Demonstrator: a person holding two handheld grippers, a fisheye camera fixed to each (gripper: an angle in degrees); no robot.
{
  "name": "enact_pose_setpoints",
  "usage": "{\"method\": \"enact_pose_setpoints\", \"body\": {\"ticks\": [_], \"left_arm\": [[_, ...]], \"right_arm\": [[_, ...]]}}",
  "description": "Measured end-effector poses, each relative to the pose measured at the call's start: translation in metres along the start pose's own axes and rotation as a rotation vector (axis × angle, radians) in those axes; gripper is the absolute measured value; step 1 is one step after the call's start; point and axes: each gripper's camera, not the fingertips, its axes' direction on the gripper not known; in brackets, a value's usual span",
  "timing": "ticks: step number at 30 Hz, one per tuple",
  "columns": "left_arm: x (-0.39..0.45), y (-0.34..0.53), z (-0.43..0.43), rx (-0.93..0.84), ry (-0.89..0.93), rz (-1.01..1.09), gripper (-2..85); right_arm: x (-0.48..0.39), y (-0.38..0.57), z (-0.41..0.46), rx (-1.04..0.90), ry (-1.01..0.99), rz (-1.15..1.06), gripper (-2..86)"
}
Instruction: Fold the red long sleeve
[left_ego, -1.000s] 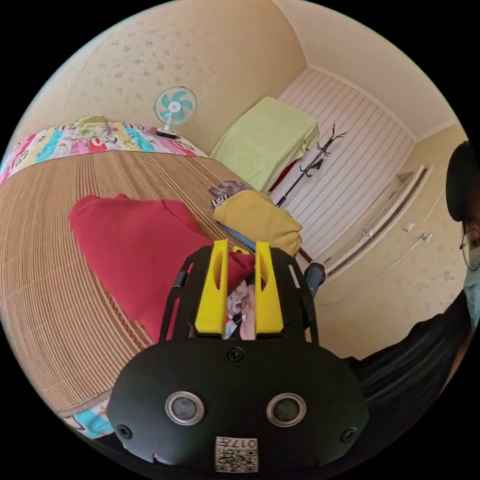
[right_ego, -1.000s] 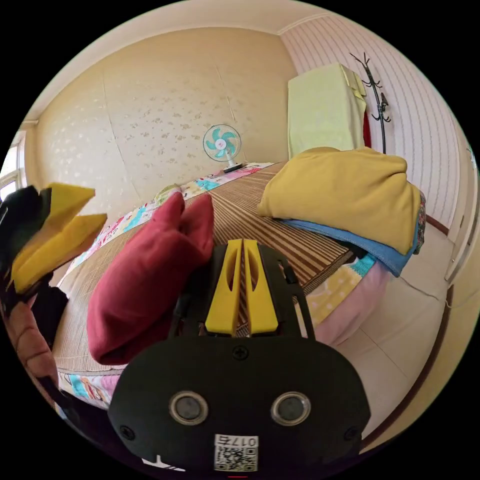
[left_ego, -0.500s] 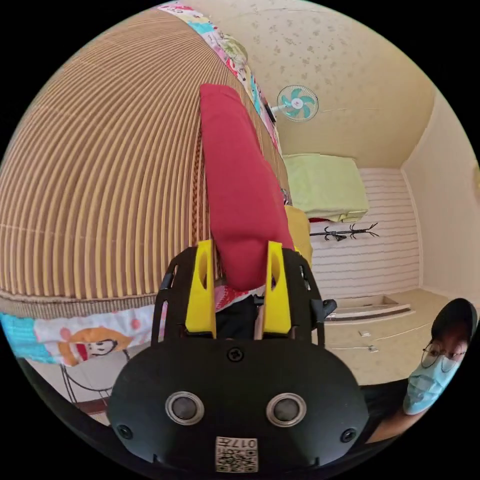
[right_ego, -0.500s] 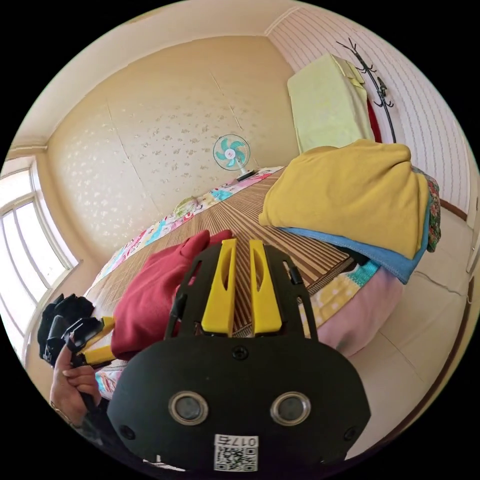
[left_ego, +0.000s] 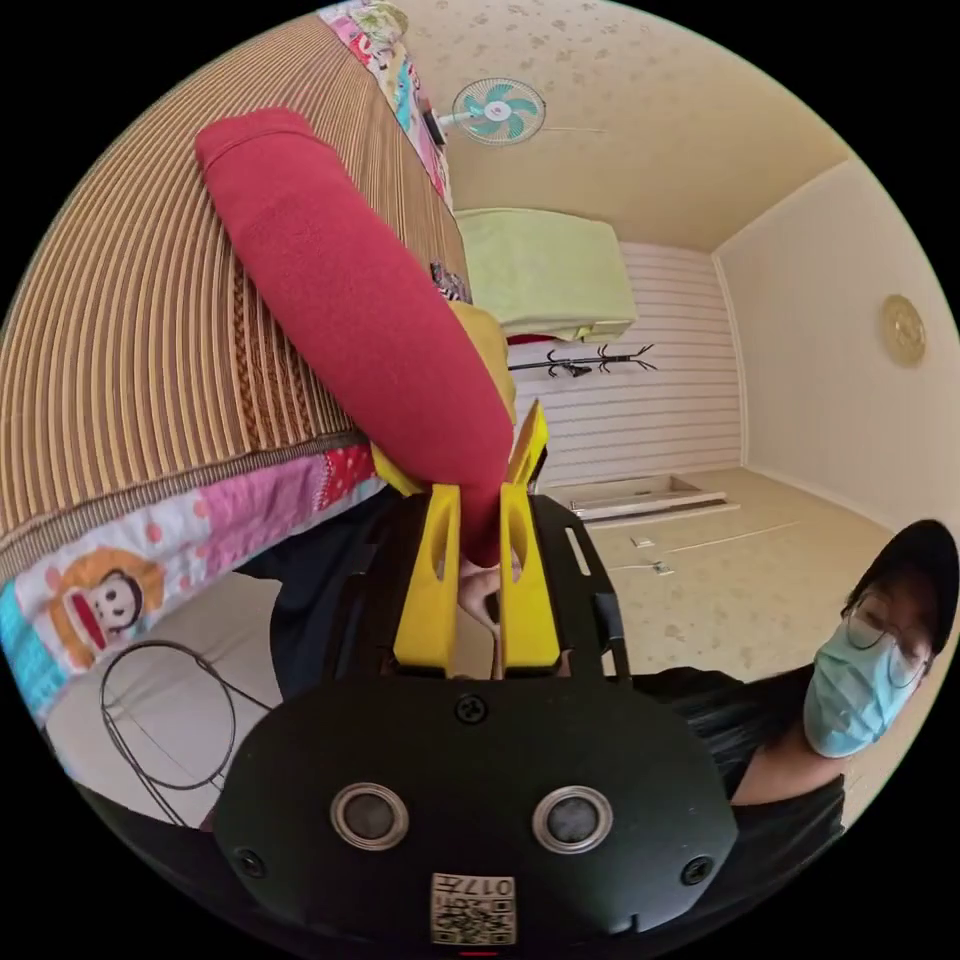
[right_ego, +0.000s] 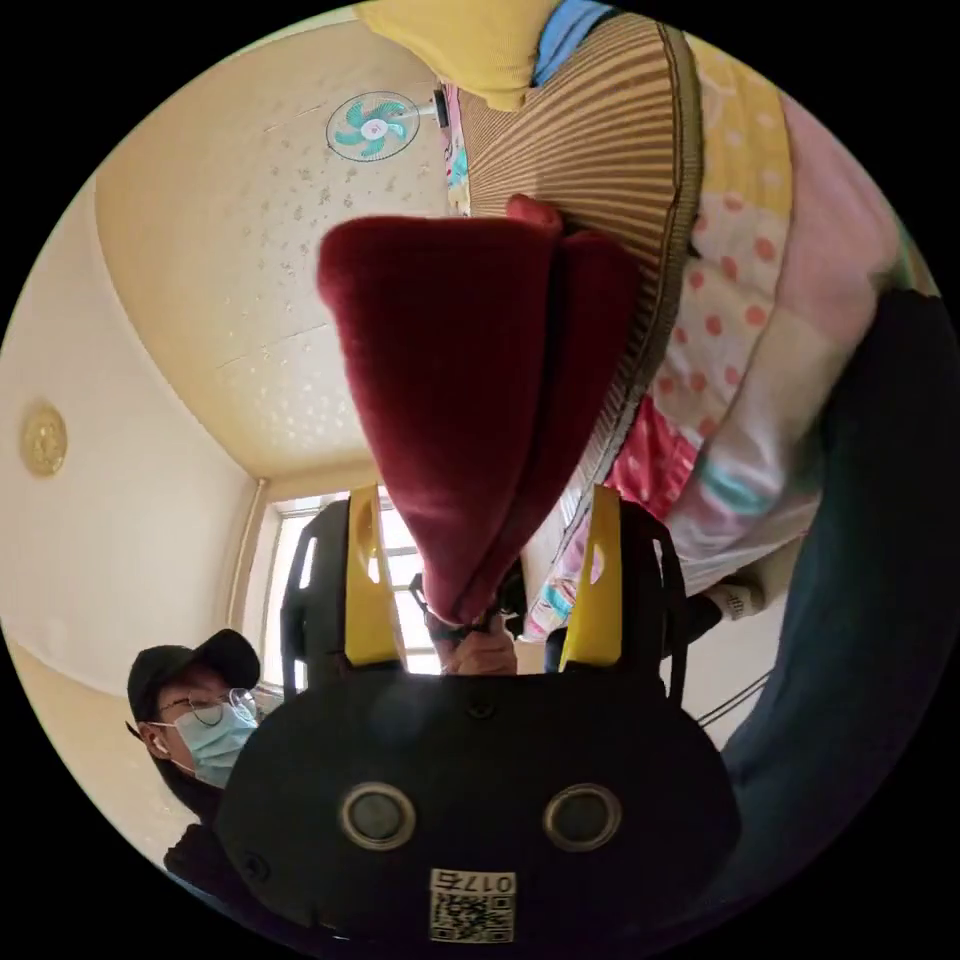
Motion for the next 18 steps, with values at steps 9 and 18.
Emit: {"method": "enact_pose_setpoints", "body": {"ticks": [9,18], "left_arm": [[0.055,0.14,-0.159,0.36,-0.208,0.128,11.1],[0.064,0.283,-0.296,0.784,-0.467,0.008,11.1]], "right_arm": [[-0.099,0.015,0.062,-0.247,-0.031,-0.297,20.5],[-0.236,0.121,0.359,-0.611,-0.479,-0.447,17.1]]}}
